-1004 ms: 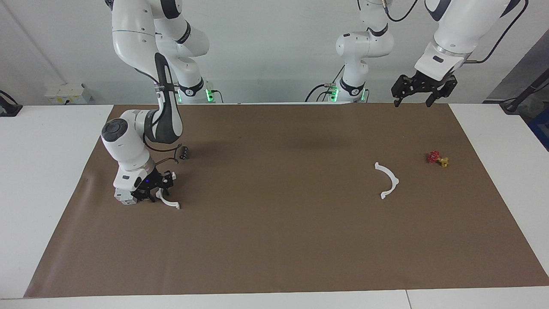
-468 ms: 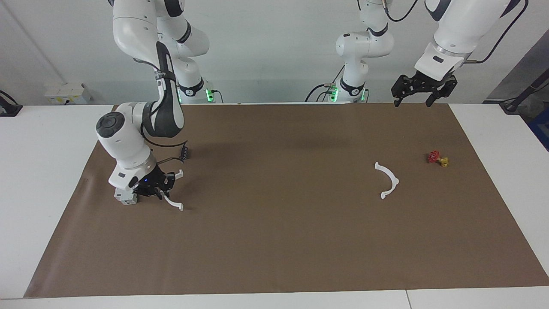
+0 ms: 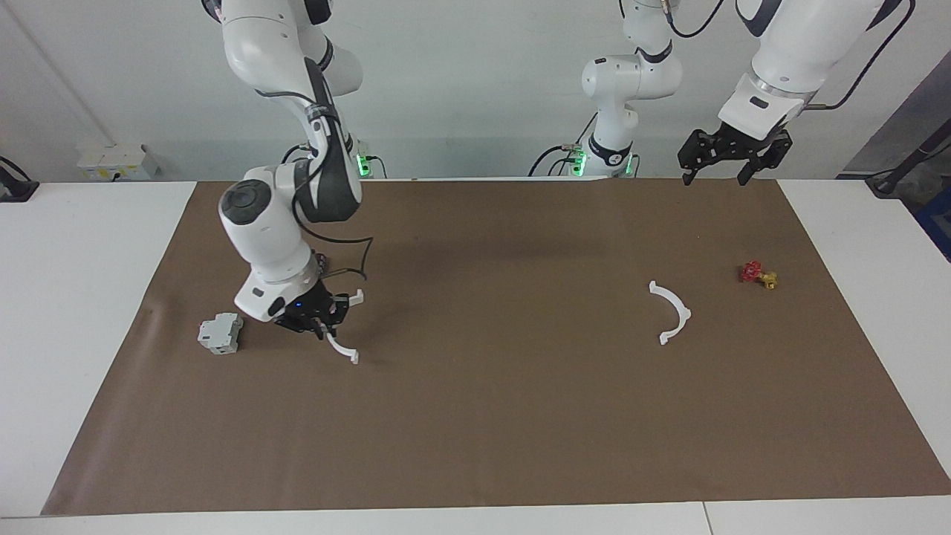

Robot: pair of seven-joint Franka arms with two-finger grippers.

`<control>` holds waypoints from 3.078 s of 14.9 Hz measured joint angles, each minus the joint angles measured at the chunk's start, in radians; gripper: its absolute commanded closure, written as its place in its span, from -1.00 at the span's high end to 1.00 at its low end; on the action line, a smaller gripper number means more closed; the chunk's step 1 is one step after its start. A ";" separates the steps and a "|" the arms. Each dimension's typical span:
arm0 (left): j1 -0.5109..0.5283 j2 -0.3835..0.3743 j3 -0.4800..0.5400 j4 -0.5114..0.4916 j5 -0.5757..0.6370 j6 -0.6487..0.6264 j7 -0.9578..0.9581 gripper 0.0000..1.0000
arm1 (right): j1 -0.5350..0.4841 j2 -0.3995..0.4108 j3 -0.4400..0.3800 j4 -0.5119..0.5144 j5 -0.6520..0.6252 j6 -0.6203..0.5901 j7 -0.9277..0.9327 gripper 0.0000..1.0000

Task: Assemble drain pipe with both arms
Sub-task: 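Carry the half-ring toward the table center with the right gripper, then release the half-ring at center while the left gripper reaches the other half-ring, then grasp the other white half-ring with the left gripper while the right retracts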

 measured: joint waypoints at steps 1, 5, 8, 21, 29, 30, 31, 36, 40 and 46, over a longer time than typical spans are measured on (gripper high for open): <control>0.000 0.000 0.000 0.000 0.000 0.000 0.000 1.00 | 0.036 0.021 0.000 0.009 0.000 0.012 0.048 -1.00; 0.000 0.000 0.000 0.000 0.000 0.000 0.000 1.00 | 0.123 0.108 0.000 0.067 -0.006 0.041 0.121 -1.00; 0.000 0.000 0.000 0.000 0.000 0.000 0.000 1.00 | 0.156 0.133 -0.001 0.081 -0.007 0.073 0.143 -1.00; 0.000 0.000 0.000 0.000 0.000 0.000 0.000 1.00 | 0.205 0.165 -0.002 0.058 -0.016 0.124 0.144 1.00; 0.002 -0.002 0.000 -0.001 0.000 -0.018 0.000 1.00 | 0.189 0.084 -0.034 0.102 -0.019 0.023 0.154 1.00; 0.004 -0.004 0.000 -0.004 0.000 -0.019 0.000 1.00 | 0.165 0.049 -0.039 0.105 -0.020 -0.011 0.158 1.00; 0.007 -0.010 0.000 -0.020 0.000 -0.010 0.000 1.00 | 0.137 0.013 -0.041 0.107 -0.021 -0.049 0.158 1.00; 0.035 -0.101 0.006 -0.312 0.000 0.331 -0.001 1.00 | -0.005 -0.121 -0.044 0.107 -0.064 -0.215 0.158 1.00; 0.068 -0.083 0.010 -0.449 0.000 0.517 -0.001 1.00 | -0.140 -0.197 -0.045 0.106 -0.075 -0.355 0.059 1.00; 0.100 0.036 0.013 -0.646 0.000 0.871 -0.017 1.00 | -0.287 -0.241 -0.045 0.090 -0.078 -0.545 -0.086 1.00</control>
